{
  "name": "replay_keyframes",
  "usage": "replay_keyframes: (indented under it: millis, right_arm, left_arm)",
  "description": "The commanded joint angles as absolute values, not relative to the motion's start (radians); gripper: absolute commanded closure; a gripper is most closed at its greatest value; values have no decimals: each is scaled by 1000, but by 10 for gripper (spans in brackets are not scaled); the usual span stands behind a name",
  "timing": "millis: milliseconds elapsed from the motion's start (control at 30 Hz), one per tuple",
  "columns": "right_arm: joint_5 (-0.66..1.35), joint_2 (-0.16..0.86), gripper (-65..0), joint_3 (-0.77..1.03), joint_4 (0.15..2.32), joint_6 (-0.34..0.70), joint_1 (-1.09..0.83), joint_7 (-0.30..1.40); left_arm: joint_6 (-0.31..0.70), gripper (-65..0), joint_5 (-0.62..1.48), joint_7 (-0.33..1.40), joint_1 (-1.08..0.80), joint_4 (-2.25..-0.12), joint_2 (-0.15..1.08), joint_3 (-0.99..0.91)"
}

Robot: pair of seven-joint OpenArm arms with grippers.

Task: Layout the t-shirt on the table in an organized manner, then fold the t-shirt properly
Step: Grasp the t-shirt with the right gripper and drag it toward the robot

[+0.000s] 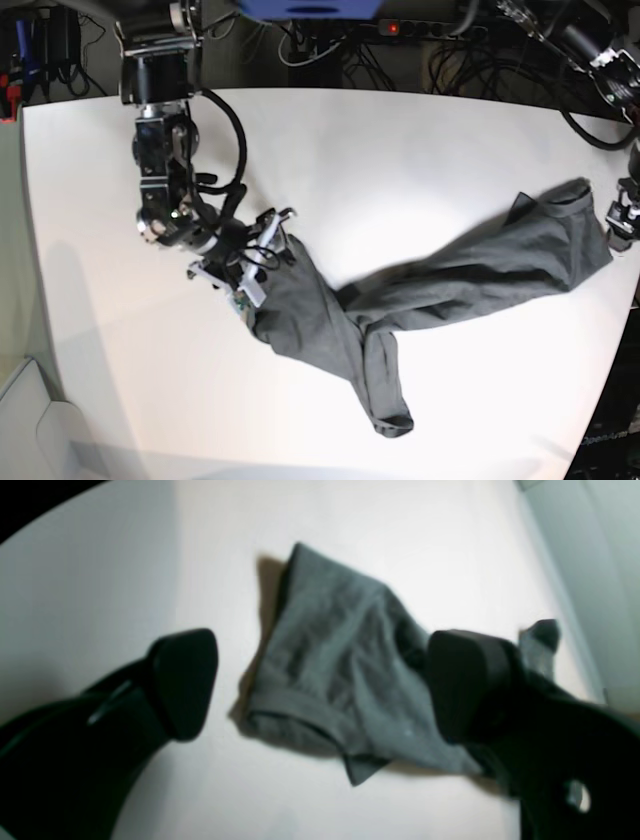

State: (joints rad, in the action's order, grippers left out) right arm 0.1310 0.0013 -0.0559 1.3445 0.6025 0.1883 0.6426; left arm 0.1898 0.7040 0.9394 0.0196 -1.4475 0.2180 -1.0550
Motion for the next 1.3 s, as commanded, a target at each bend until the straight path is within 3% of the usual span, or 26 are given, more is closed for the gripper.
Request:
replay_keyframes:
  millis: [0,567,700,867,1033,1267]
  right_arm:
    - [147,-4,-340,-56,1343,607,213,607]
    - [147,-5,-329,-58,1012,607,295,392]
    - [147,-1,-231,-58,906,607,321,337]
    - [147,25,0,-58,825,607,364,321]
    - [147,85,0,-58,906,607,390,337]
    - [148,134,0,-54,1241,610,495,489]
  left_arm:
    - [197,-650,727,928,22,-1468,239,-1061]
    - [197,-650,727,928,-77,-1497,236,-1066]
    - [197,-650,727,928,-91,-1495,236,-1073]
    - [199,-650,742,929,-102,-1497,236,-1122]
    - [199,-650,858,931,-157,-1497,240,-1129]
    - [199,-650,1038,931,-236,-1497,242,-1125]
